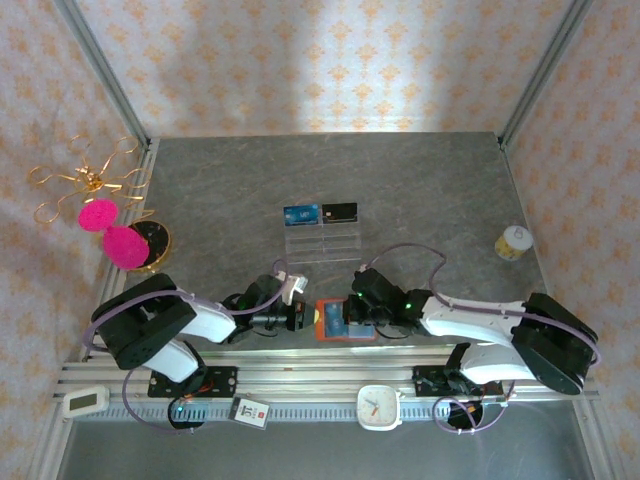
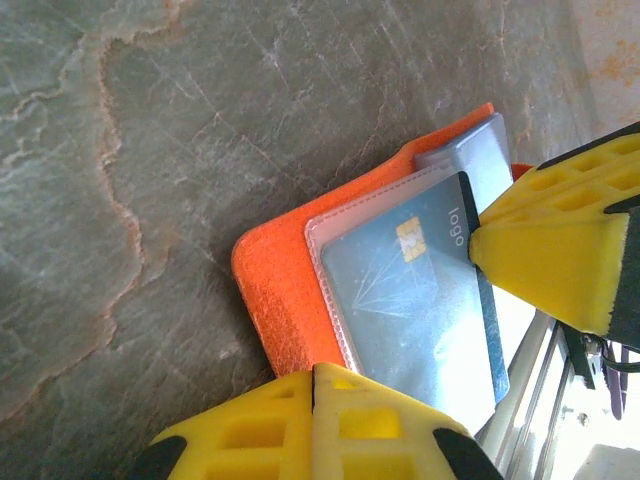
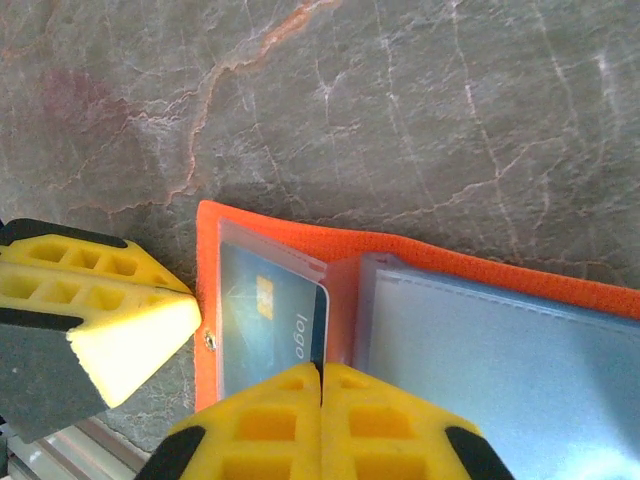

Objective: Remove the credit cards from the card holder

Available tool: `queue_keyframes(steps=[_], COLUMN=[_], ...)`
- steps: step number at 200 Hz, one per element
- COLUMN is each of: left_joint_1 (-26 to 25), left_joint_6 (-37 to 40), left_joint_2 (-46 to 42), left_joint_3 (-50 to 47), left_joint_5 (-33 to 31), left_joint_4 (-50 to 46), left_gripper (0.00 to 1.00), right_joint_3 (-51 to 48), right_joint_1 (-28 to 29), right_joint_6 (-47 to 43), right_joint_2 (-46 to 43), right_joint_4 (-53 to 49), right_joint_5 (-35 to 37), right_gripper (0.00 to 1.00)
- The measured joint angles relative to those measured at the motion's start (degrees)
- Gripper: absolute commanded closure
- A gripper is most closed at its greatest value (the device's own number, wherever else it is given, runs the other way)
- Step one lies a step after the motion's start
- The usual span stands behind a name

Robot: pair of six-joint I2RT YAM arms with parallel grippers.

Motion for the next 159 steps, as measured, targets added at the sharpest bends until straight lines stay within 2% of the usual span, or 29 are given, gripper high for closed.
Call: queue_keyframes(steps=[36, 67, 118, 159], left_joint_1=[-0.33, -2.8, -3.5, -2.58], left_joint_6=[0.04, 0.33, 0.68, 0.22], left_joint_2=[-4.85, -8.37, -0.15, 2.71], left_joint_3=[-0.85, 1.97, 4.46, 1.27], left_joint_5=[-0.48, -1.55, -2.56, -1.11], left_joint_4=[-3.63, -6.16, -6.67, 1.99], left_gripper=[1.0, 1.0, 1.0, 1.0], right_joint_3=[-1.01, 1.16, 2.4, 1.16], right_joint_1=[0.9, 3.3, 3.52, 3.02], right_joint_6=[-0.96, -1.99, -2.01, -1.97], right_joint_2=[-1.86, 2.1, 4.09, 0.24], right_joint_4=[-2.01, -1.66, -0.44, -1.88], right_joint_5=[0.83, 1.01, 1.16, 2.21], right_gripper=[1.0, 1.0, 1.0, 1.0])
